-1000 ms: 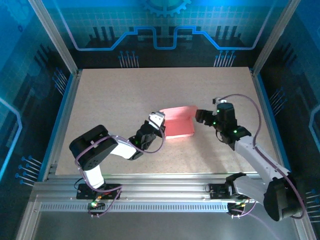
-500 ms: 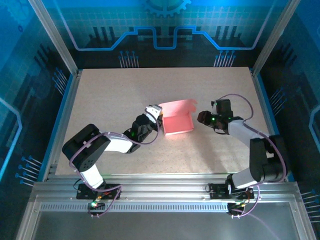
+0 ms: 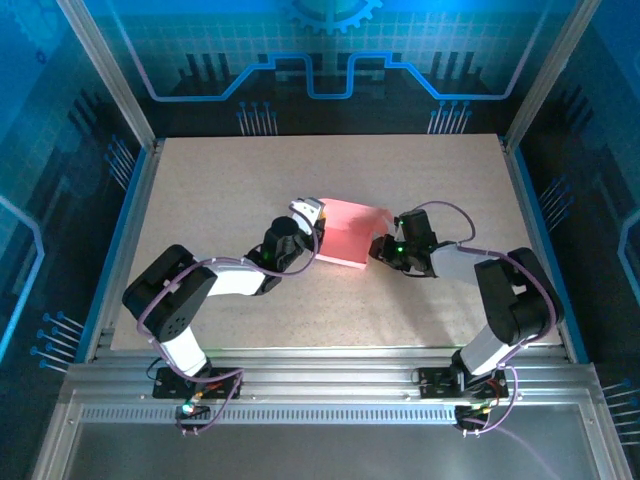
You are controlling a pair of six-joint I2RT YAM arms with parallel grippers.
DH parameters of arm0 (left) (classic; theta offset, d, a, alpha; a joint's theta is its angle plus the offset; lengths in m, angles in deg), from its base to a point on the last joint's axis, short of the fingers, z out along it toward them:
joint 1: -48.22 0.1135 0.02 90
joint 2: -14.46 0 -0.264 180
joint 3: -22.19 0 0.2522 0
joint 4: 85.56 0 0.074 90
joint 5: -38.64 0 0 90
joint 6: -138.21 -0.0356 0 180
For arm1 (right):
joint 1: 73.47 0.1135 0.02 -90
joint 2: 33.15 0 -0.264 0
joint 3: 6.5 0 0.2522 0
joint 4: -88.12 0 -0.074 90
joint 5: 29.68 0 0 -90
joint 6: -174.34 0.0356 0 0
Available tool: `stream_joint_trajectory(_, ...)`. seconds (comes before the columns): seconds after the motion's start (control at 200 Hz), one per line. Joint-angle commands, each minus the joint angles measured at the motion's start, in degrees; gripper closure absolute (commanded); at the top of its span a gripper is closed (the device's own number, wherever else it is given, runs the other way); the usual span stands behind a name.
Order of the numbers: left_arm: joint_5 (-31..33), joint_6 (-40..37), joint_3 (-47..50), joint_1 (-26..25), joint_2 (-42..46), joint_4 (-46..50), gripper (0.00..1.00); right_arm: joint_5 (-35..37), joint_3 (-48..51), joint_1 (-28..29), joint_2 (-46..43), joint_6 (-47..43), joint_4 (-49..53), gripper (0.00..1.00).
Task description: Fold the paper box
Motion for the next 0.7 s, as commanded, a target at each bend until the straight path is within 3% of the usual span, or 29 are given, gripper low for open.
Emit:
stream_joint_trajectory(0.0, -1.6, 2.3, 0.4, -0.6, -2.0, -0.9, 1.0, 0.3, -0.1, 1.0, 1.7, 1.7, -3.4, 0.69)
stream_joint_trajectory(0.69, 5.2, 10.3, 6.8, -4.5, -7.7, -10.7, 1.0, 1.6, -1.5, 5.4, 4.6, 4.5, -6.3, 0.71)
